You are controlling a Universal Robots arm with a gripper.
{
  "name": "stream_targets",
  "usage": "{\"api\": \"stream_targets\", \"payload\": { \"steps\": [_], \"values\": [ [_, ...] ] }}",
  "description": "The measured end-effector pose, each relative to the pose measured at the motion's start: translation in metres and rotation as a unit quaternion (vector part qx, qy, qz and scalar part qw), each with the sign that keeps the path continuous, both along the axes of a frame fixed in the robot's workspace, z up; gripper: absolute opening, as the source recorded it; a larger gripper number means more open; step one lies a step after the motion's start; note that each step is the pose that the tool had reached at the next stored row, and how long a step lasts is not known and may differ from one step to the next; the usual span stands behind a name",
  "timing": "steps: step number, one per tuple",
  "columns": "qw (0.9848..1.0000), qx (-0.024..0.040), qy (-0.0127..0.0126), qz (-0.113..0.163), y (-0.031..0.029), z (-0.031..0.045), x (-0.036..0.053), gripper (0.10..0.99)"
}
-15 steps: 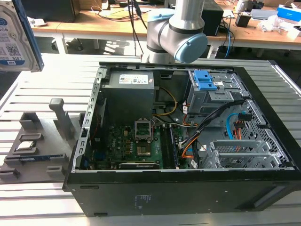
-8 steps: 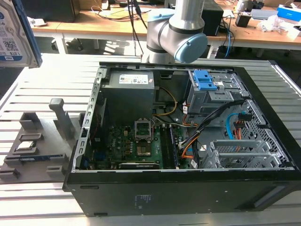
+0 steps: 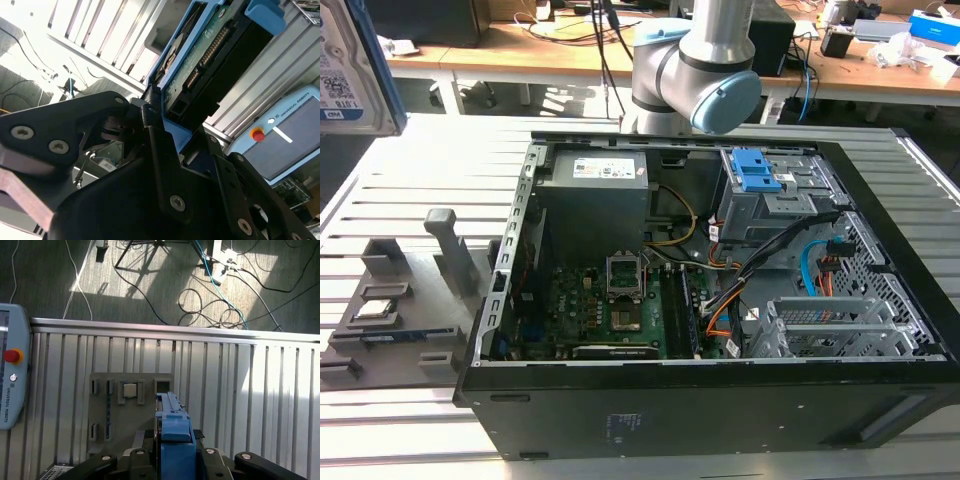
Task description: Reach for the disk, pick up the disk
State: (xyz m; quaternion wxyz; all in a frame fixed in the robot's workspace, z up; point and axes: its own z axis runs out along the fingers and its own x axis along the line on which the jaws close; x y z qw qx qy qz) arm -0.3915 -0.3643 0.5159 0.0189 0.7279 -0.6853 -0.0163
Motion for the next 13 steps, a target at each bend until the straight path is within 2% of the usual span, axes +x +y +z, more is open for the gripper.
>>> {"api": "stream_targets", "payload": {
  "steps": [13],
  "values": [
    [1.0,0.0,0.0006,0.0,0.0,0.016,0.0001,0.369]
  ]
}}
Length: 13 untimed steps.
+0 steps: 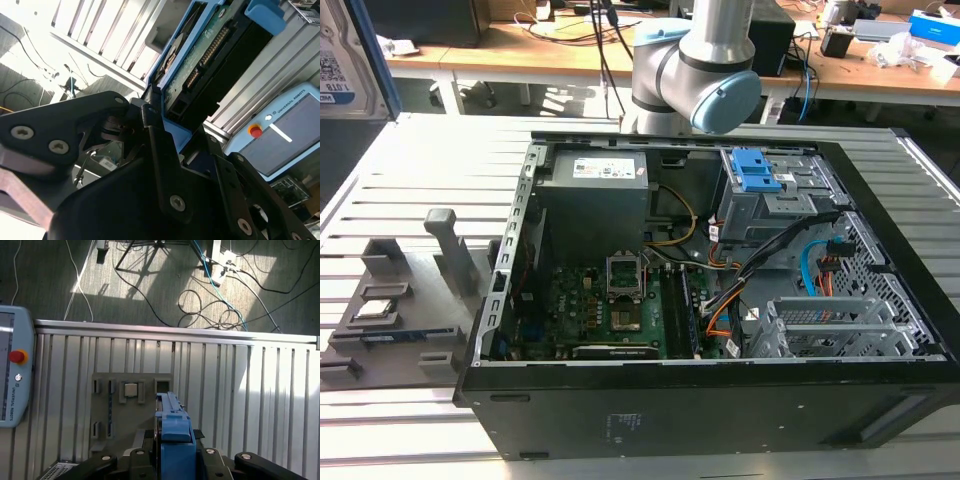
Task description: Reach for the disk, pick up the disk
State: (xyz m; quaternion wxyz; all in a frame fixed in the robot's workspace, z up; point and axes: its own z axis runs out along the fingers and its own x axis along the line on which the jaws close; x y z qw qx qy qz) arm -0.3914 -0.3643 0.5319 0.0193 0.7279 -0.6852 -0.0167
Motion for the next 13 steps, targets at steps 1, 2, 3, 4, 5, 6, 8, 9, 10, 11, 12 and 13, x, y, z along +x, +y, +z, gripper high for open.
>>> {"api": "stream_targets", "payload": {
  "steps": [1,2,3,4,5,6,8,9,10,11,12,13],
  "values": [
    [1.0,0.0,0.0001,0.0,0.0,0.002,0.0,0.369],
    [1.0,0.0,0.0001,0.0,0.0,0.0036,0.0,0.369],
    [1.0,0.0,0.0001,0.0,0.0,0.0046,0.0,0.369],
    [1.0,0.0,0.0002,0.0,0.0,0.0065,0.0,0.369],
    [1.0,0.0,0.0003,0.0,0.0,0.0078,0.0,0.369],
    [1.0,0.0,0.0003,0.0,0.0,0.0095,0.0,0.369],
    [1.0,0.0,0.0005,0.0,0.0,0.0136,0.0,0.369],
    [1.0,0.0,0.0006,0.0,0.0,0.0147,0.0,0.369],
    [1.0,0.0,0.0007,0.0,0.0,0.0161,0.0,0.369],
    [1.0,0.0,0.0007,0.0,0.0,0.0174,0.0,0.369],
    [1.0,0.0,0.0007,0.0,0.0,0.0187,0.0001,0.369],
    [1.0,0.0,0.0008,0.0,0.0,0.021,0.0001,0.369]
  ]
}}
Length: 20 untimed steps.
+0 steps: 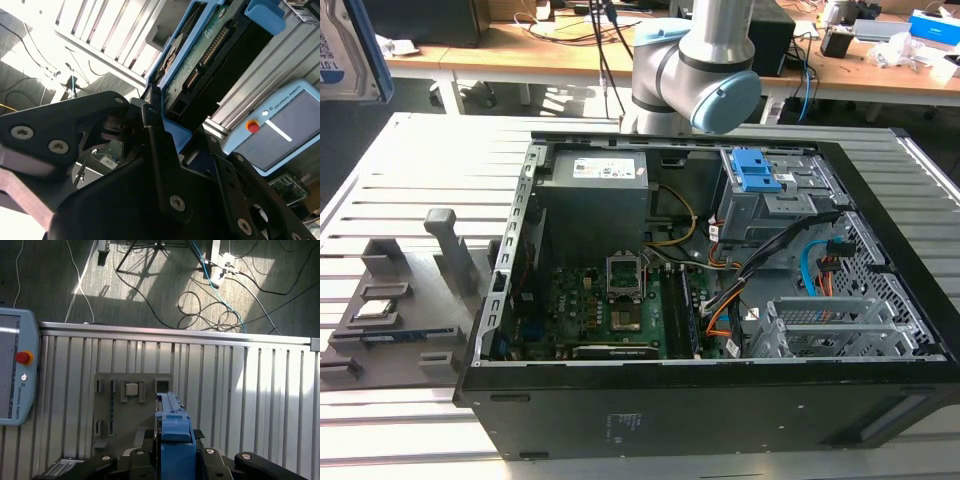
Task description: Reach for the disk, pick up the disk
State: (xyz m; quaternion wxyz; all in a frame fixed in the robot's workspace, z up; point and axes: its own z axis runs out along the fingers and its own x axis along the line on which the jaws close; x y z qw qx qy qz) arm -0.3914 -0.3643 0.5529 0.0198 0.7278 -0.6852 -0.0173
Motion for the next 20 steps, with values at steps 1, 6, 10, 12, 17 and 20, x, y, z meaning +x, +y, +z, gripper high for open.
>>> {"api": "stream_targets", "payload": {
  "steps": [1,6,10,12,17,20],
  "values": [
    [1.0,0.0,0.0001,0.0,0.0,0.0017,0.0,0.369],
    [1.0,0.0,0.0004,0.0,0.0,0.0102,0.0,0.369],
    [1.0,0.0,0.0008,0.0,0.0,0.019,0.0001,0.369],
    [1.0,0.0,0.001,0.0,0.0,0.0222,0.0001,0.369],
    [1.0,0.0,0.0013,0.0,0.0,0.0285,0.0001,0.369],
    [1.0,0.0,0.0016,0.0,0.0,0.033,0.0001,0.369]
  ]
}}
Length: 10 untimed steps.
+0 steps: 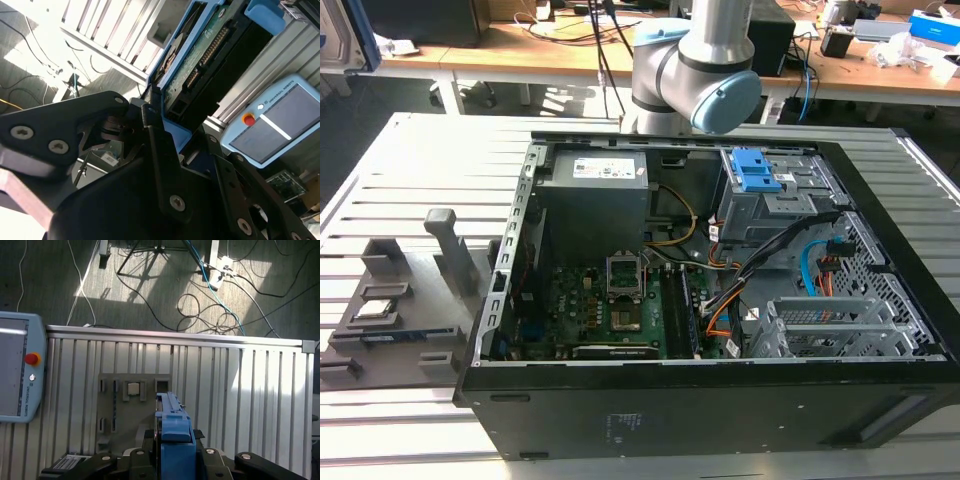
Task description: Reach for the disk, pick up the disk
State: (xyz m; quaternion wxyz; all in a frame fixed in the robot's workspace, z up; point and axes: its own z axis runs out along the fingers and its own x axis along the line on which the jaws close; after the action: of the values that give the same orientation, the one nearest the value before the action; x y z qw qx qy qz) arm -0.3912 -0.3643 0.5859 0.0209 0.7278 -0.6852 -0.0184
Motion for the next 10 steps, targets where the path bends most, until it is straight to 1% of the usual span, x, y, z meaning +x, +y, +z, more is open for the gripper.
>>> {"api": "stream_targets", "payload": {
  "steps": [2,8,10],
  "values": [
    [1.0,0.0,0.0003,0.0,0.0,0.0052,0.0,0.369],
    [1.0,0.0,0.001,0.0,0.0,0.0132,0.0001,0.369],
    [1.0,0.0,0.0012,0.0,0.0,0.0169,0.0002,0.369]
  ]
}}
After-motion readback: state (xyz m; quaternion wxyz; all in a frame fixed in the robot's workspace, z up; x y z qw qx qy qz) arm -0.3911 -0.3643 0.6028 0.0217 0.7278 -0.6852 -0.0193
